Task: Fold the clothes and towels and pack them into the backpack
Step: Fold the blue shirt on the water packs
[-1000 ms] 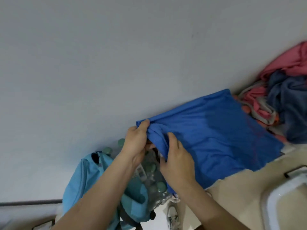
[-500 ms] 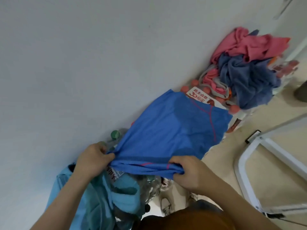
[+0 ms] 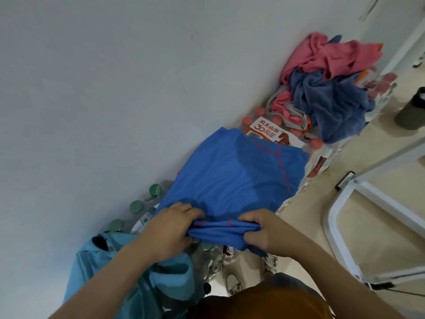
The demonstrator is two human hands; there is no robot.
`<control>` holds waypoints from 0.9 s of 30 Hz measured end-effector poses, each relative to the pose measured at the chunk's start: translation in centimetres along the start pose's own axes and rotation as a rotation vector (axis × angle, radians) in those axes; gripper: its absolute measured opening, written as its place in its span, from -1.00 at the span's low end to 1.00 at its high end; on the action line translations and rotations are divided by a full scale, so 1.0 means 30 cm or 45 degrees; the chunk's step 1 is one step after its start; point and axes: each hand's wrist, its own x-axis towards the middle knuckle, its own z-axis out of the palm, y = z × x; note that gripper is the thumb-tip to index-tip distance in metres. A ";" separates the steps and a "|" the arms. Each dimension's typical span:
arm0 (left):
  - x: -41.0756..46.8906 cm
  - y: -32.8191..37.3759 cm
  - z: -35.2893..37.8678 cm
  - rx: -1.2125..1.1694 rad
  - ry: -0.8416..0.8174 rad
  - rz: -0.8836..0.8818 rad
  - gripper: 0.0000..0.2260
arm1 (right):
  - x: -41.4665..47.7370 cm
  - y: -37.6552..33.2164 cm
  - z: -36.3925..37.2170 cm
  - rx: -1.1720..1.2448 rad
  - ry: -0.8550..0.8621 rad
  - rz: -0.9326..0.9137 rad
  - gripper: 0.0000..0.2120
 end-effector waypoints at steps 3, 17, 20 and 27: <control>0.012 -0.038 -0.041 -0.146 -0.061 -0.041 -0.82 | -0.004 0.012 -0.022 0.055 0.041 0.064 -0.72; 0.382 -0.001 -0.383 -0.234 -0.038 -0.037 -0.74 | -0.110 0.065 -0.143 0.664 0.796 -0.041 -0.51; 0.527 0.049 -0.365 -0.036 0.006 -0.063 -0.77 | -0.065 0.067 -0.207 0.733 1.054 0.046 -0.76; 0.716 0.065 -0.278 0.074 -0.108 -0.193 -0.81 | 0.098 0.121 -0.344 0.365 1.226 0.235 -0.87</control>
